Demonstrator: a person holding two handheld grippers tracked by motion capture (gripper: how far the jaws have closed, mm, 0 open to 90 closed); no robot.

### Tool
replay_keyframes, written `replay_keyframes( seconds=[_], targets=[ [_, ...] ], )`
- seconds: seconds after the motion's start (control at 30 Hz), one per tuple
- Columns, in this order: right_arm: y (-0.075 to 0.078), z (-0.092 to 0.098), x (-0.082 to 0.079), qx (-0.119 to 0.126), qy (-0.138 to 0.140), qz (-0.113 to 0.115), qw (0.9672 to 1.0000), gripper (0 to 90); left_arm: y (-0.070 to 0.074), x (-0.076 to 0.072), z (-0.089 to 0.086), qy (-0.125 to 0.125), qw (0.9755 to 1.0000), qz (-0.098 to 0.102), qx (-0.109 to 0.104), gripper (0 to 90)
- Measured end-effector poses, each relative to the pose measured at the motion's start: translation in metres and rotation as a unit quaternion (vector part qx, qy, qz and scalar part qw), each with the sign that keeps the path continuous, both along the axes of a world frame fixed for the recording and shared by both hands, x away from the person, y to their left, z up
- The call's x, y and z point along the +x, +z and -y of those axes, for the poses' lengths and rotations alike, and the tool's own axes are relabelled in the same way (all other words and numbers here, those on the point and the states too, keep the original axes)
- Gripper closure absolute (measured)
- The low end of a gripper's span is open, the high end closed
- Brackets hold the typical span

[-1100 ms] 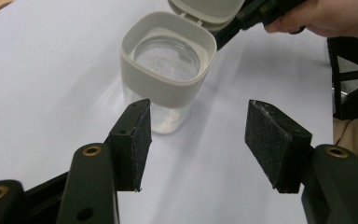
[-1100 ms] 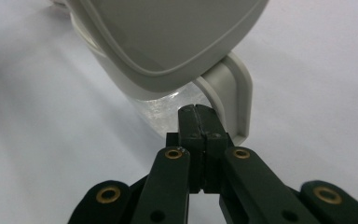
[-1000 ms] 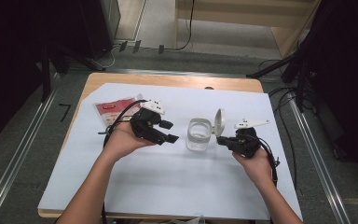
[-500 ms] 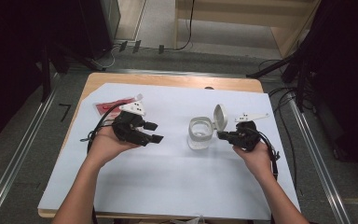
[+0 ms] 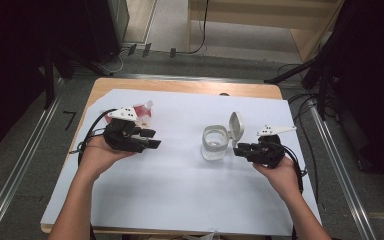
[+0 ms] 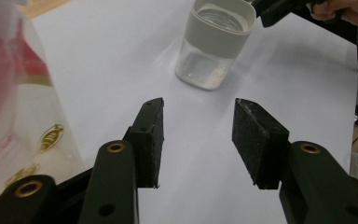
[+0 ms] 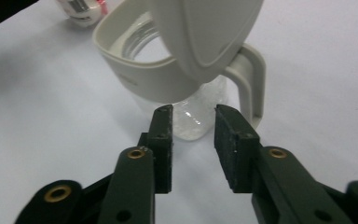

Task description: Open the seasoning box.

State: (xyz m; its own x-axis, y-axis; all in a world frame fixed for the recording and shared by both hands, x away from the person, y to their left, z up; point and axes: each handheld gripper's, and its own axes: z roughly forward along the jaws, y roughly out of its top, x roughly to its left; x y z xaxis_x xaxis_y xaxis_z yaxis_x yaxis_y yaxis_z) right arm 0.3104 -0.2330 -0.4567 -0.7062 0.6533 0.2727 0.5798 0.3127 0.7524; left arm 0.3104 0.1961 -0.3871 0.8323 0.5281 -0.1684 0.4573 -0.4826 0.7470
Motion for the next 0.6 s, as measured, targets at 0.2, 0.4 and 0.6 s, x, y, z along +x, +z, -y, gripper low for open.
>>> replay_keyframes(
  seconds=[0.2,0.4,0.6],
  targets=[
    [0.003,0.001,-0.016,0.010,0.011,0.010,0.9998,59.1,0.001,0.002,-0.012,0.012,0.9997,-0.019,0.005,52.7],
    [0.003,0.000,-0.030,0.012,0.017,0.016,0.9997,57.3,0.001,0.004,-0.027,0.029,0.9991,-0.030,-0.001,49.8],
    [0.004,-0.005,-0.029,0.011,0.019,0.010,0.9997,54.8,0.006,0.004,-0.047,0.046,0.9985,-0.025,-0.013,51.3]
  ],
)
